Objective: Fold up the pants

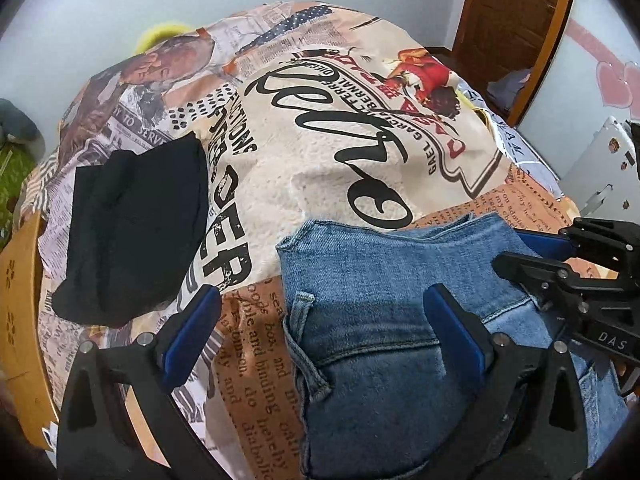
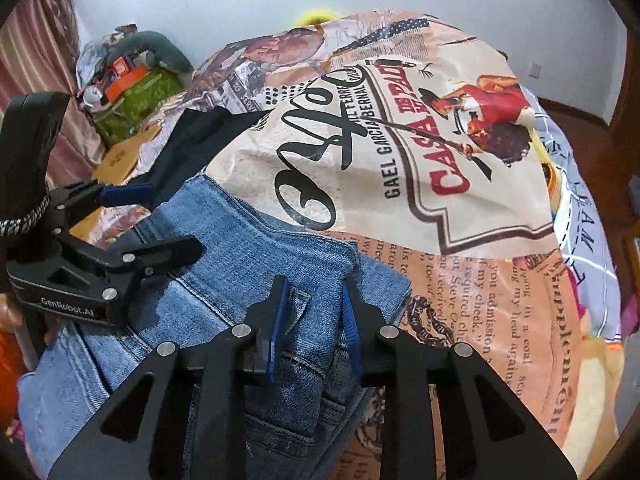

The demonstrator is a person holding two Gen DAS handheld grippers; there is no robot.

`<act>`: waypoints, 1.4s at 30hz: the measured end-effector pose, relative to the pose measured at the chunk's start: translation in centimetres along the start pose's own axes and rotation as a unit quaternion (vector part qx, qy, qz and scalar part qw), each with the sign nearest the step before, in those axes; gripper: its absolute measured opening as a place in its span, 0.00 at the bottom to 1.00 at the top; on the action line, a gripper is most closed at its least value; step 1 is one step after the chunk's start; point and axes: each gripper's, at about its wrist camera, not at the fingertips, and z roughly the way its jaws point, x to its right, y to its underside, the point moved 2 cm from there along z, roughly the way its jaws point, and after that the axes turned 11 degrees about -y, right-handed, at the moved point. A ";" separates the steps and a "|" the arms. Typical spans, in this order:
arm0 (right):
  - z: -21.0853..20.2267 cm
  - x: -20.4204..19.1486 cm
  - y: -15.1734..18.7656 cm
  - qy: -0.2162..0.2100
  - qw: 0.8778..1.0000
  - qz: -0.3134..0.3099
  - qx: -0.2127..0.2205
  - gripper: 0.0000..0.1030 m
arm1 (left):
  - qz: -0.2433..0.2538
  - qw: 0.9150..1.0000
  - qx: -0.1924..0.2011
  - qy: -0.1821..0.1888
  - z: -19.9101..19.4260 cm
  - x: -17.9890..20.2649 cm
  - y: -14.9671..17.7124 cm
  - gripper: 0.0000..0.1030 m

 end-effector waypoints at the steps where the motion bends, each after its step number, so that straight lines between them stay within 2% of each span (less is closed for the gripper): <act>1: 0.0 0.0 0.0 0.001 1.000 0.000 0.000 0.22 | -0.003 1.000 -0.002 0.003 -0.1 -0.1 -0.1 1.00; 3: -0.3 -0.1 -0.1 0.005 1.000 0.001 0.002 0.22 | 0.004 1.000 0.010 -0.001 -0.8 0.0 -0.2 0.98; 5: -1.0 -0.2 -0.2 0.011 1.000 0.005 0.006 0.23 | 0.021 0.999 0.035 -0.030 -2.3 0.2 -0.2 0.98; 7: -2.0 -0.5 -0.2 0.016 1.000 0.010 0.010 0.25 | 0.030 0.997 0.051 -0.042 -3.7 0.1 -0.1 0.98; 9: -3.2 -0.9 -0.1 0.022 0.999 0.012 0.020 0.27 | 0.028 0.997 0.065 -0.037 -5.1 -0.2 0.1 0.98; 11: -4.5 -1.2 0.0 0.020 0.999 0.016 0.030 0.46 | 0.020 0.996 0.076 -0.030 -6.8 -0.8 0.4 0.98; 14: -6.7 -2.1 0.6 0.010 0.999 0.017 0.051 0.59 | 0.012 0.997 0.077 -0.019 -8.6 -1.5 1.0 0.98; 17: -8.0 -3.2 1.5 0.003 0.999 0.014 0.053 0.72 | -0.002 0.998 0.062 -0.005 -9.7 -2.2 2.6 0.99; 22: -9.1 -4.6 4.1 -0.012 0.999 0.005 0.043 0.77 | -0.009 1.000 0.024 0.012 -9.5 -2.4 6.0 0.99; 26: -7.9 -4.5 6.3 -0.022 0.999 0.026 0.004 0.77 | -0.010 0.999 -0.005 0.036 -8.9 -2.0 8.3 0.99; 28: -7.1 -4.3 7.0 -0.026 0.999 0.039 -0.008 0.77 | -0.034 0.998 -0.022 0.055 -8.4 -2.0 8.9 1.00; 31: -5.8 -3.5 7.6 -0.041 0.997 0.066 -0.017 0.77 | -0.069 0.992 -0.054 0.094 -7.5 -2.5 9.0 1.00; 34: -5.4 -2.9 7.5 -0.065 0.994 0.089 -0.019 0.77 | -0.081 0.987 -0.075 0.120 -6.6 -2.6 8.5 1.00; 38: -4.5 -2.2 7.3 -0.098 0.988 0.114 -0.031 0.77 | -0.056 0.984 -0.097 0.141 -5.5 -1.5 7.5 1.00; 42: -3.5 -1.4 7.3 -0.135 0.980 0.138 -0.036 0.78 | -0.050 0.974 -0.124 0.185 -3.9 -0.9 6.6 1.00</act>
